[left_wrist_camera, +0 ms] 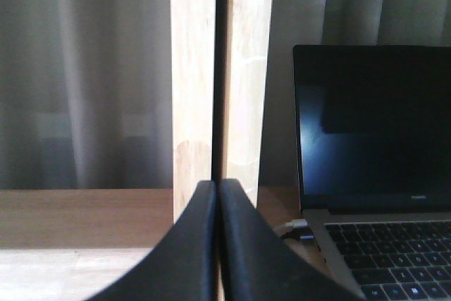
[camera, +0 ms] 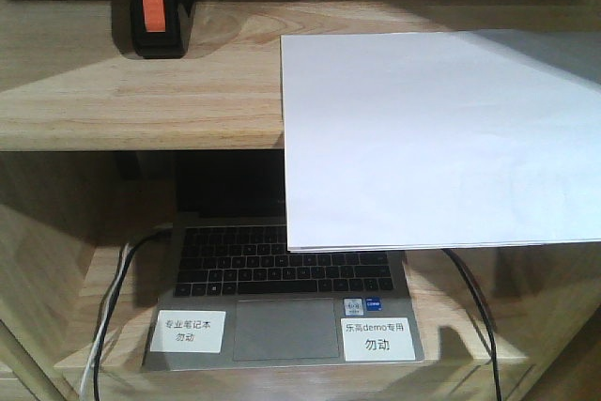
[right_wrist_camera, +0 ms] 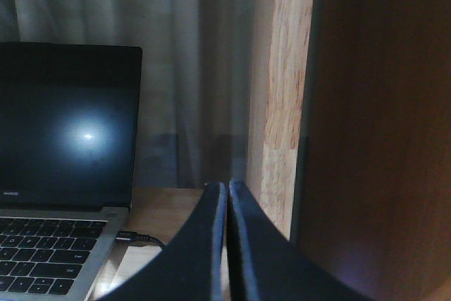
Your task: Grab stapler and paper to desk for stapling
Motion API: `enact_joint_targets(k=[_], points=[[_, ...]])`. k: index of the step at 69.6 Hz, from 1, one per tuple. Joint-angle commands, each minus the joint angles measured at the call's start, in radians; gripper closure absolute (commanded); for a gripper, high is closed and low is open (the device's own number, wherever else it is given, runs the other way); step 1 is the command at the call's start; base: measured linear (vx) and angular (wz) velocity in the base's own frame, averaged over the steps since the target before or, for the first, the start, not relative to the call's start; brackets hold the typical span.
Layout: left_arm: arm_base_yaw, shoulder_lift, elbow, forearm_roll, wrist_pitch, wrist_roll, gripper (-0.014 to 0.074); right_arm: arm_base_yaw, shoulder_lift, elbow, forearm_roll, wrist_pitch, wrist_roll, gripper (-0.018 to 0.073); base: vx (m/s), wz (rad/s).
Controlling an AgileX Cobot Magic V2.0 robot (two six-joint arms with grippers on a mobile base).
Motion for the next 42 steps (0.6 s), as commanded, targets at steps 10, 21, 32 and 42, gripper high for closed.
enact_joint_targets(k=[10,21,32,42], points=[[-0.003,-0.014,0.008,-0.001,-0.323,0.0,0.0603,0.0,-0.006,0.001,-0.007,-0.074,-0.003,0.0569,0.0,0.0],[-0.003,-0.014,-0.07,-0.001,-0.43,-0.008,0.0603,0.0,-0.006,0.001,-0.007,-0.074,-0.003,0.0569,0.0,0.0],[-0.003,-0.01,-0.234,-0.001,-0.334,-0.008,0.0603,0.0,-0.006,0.001,-0.007,-0.074,-0.003,0.0569,0.0,0.0],[-0.003,0.052,-0.426,-0.001,-0.168,-0.008,0.0603,0.0,-0.006,0.001,-0.007,-0.074,-0.003,0.0569,0.0,0.0]])
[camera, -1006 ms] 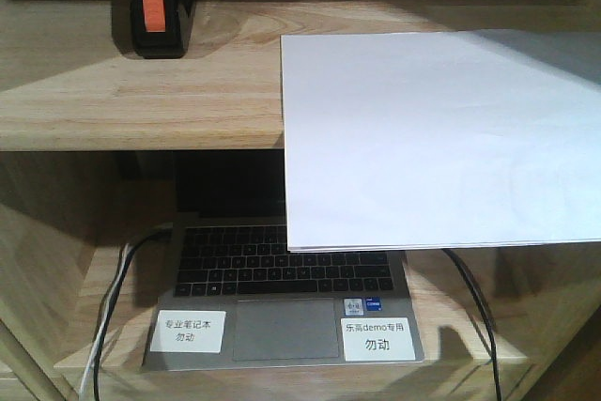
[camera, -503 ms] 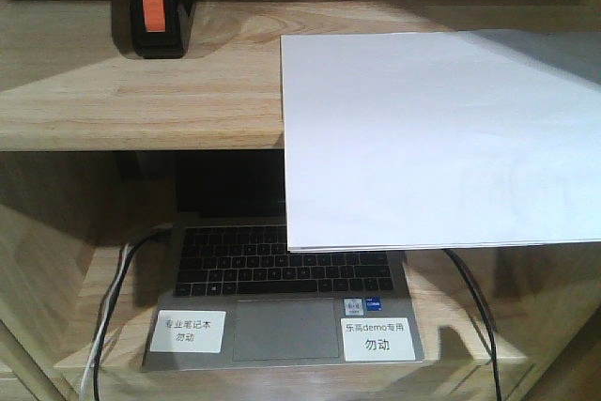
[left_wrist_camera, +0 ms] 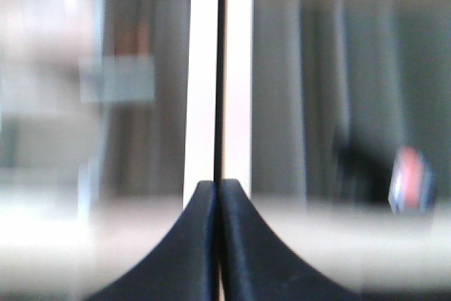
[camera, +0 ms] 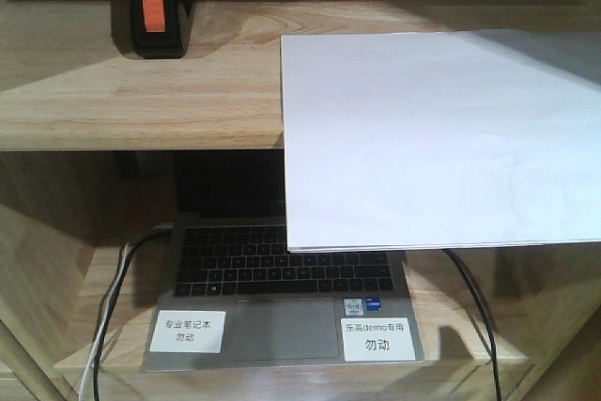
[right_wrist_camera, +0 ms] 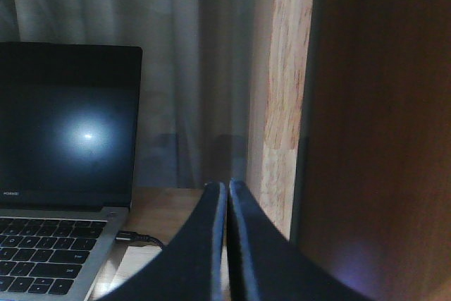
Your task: Grab stapler and paper to desk for stapling
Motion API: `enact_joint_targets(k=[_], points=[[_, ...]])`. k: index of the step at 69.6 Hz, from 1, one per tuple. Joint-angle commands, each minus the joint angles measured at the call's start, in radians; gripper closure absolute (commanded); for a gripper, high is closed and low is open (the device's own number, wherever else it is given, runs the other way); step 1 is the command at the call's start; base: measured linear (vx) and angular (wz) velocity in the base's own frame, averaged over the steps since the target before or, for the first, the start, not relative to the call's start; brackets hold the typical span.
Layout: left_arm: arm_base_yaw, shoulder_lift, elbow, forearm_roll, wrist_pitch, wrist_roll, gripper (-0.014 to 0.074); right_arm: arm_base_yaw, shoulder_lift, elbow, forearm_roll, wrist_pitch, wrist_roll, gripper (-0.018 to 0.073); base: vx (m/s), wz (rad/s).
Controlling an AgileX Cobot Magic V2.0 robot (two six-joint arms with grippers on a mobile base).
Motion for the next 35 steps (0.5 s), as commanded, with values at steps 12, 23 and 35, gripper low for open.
enact_joint_targets(k=[12,23,35], points=[[-0.003,0.188,-0.389,-0.004,0.287,-0.008,0.0603,0.0,-0.006,0.001,-0.007,-0.074,-0.003,0.0569,0.0,0.0],[-0.003,0.299,-0.535,-0.004,0.458,-0.008,0.0603,0.0,-0.006,0.001,-0.007,-0.074,-0.003,0.0569,0.0,0.0],[-0.003,0.342,-0.536,-0.005,0.467,-0.008,0.0603,0.0,-0.006,0.001,-0.007,-0.074,-0.003,0.0569,0.0,0.0]])
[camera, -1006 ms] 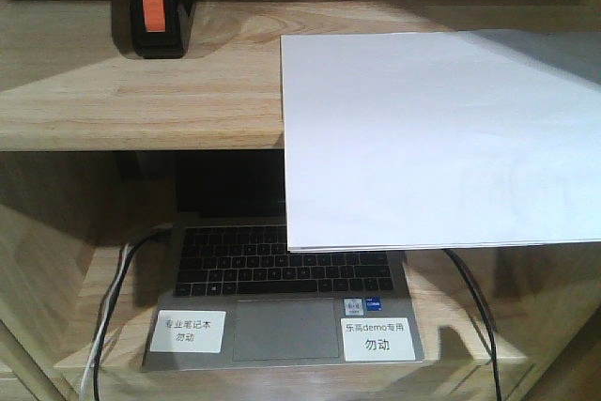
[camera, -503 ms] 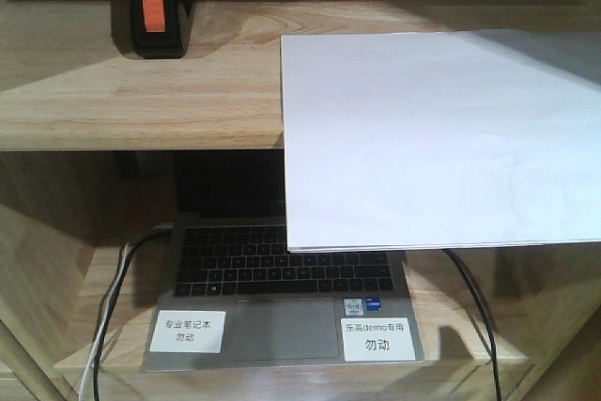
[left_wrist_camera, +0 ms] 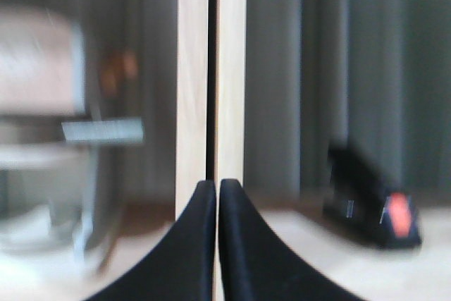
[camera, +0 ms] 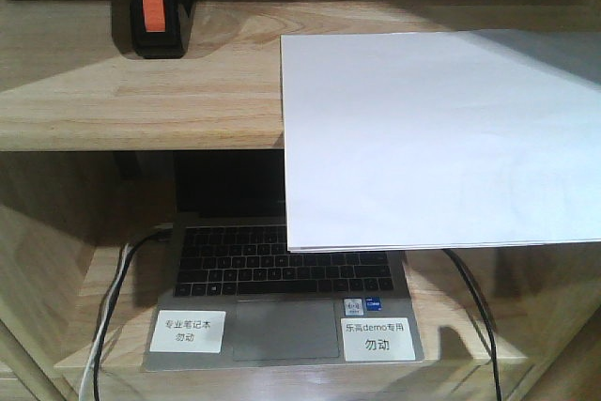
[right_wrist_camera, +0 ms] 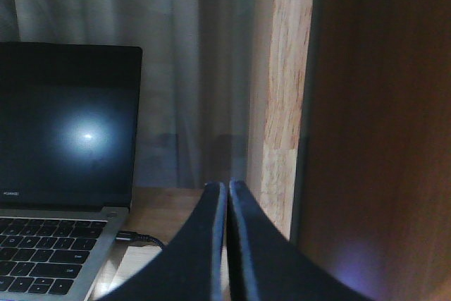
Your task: Grab stapler and paper to desk for stapling
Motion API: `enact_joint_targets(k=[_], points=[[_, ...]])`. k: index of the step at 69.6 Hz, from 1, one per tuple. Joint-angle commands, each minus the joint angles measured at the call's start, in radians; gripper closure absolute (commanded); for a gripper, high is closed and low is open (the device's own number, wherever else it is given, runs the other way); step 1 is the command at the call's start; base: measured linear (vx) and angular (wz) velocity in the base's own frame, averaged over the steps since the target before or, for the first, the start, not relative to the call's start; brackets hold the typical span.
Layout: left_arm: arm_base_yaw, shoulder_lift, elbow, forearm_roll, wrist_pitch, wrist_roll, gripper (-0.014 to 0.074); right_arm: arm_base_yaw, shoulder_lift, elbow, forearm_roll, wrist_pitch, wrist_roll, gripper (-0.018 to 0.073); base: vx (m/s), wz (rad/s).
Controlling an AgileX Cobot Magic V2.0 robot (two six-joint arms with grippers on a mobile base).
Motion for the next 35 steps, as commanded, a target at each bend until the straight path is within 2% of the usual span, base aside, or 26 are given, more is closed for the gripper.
enact_joint_targets(k=[1,21,29,35], points=[[-0.003,0.031,-0.023,-0.005,-0.051,-0.008,0.0603,0.0,-0.006,0.001,-0.007,-0.074,-0.003,0.0569,0.0,0.0],[-0.003,0.032,-0.026,-0.005,-0.095,-0.01,0.058,0.0,-0.006,0.001,-0.007,-0.074,-0.003,0.0569,0.0,0.0],[-0.003,0.032,-0.026,-0.005,-0.096,-0.01,0.0523,0.0,-0.006,0.001,-0.007,-0.073,-0.003,0.0569,0.0,0.0],[-0.004,0.032,-0.029,-0.017,-0.095,-0.01,0.0448,0.0,-0.006,0.001,-0.007,-0.073,-0.003,0.0569,0.0,0.0]])
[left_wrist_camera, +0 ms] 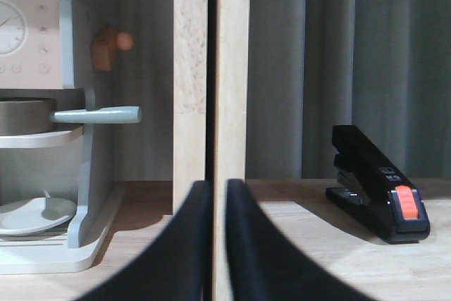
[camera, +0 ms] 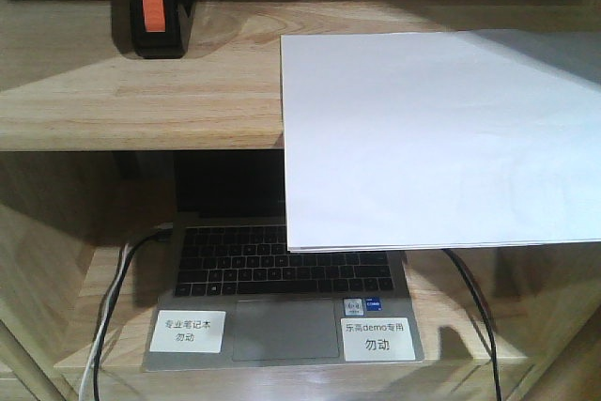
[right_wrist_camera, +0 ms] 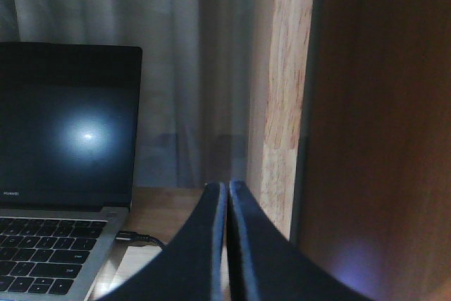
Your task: Grab stapler and paper to desk for stapling
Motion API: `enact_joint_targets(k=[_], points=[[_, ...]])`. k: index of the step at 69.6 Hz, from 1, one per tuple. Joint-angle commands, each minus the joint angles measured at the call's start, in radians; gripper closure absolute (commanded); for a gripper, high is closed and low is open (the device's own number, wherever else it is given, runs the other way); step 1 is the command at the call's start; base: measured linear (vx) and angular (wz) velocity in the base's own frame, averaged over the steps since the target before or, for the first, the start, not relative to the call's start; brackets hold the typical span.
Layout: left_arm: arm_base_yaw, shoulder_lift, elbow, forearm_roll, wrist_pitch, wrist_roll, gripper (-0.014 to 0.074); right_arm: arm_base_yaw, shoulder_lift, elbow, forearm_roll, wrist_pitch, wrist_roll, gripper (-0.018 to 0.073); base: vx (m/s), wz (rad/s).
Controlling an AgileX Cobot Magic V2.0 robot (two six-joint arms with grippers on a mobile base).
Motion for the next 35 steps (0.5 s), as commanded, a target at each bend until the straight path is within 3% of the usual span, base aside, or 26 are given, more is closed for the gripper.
enact_joint_targets(k=[1,13,18,26,35], points=[[-0.005,0.019,-0.029,-0.025,-0.075,-0.009,0.0434,0.0,-0.006,0.001,-0.007,-0.073,-0.003,0.0569,0.0,0.0],[-0.056,0.027,-0.029,-0.146,-0.072,0.0,0.0229,0.0,-0.006,0.001,-0.007,-0.073,-0.003,0.0569,0.0,0.0],[-0.087,0.046,-0.03,-0.194,-0.063,0.044,0.0165,0.0,-0.006,0.001,-0.007,-0.073,-0.003,0.0569,0.0,0.0],[-0.143,0.088,-0.03,-0.279,-0.04,0.182,0.012,0.0,-0.006,0.001,-0.007,-0.073,-0.003,0.0569,0.0,0.0],[-0.219,0.138,-0.031,-0.443,-0.018,0.382,0.0117,0.0,-0.006,0.001,-0.007,-0.073,-0.003,0.0569,0.0,0.0]])
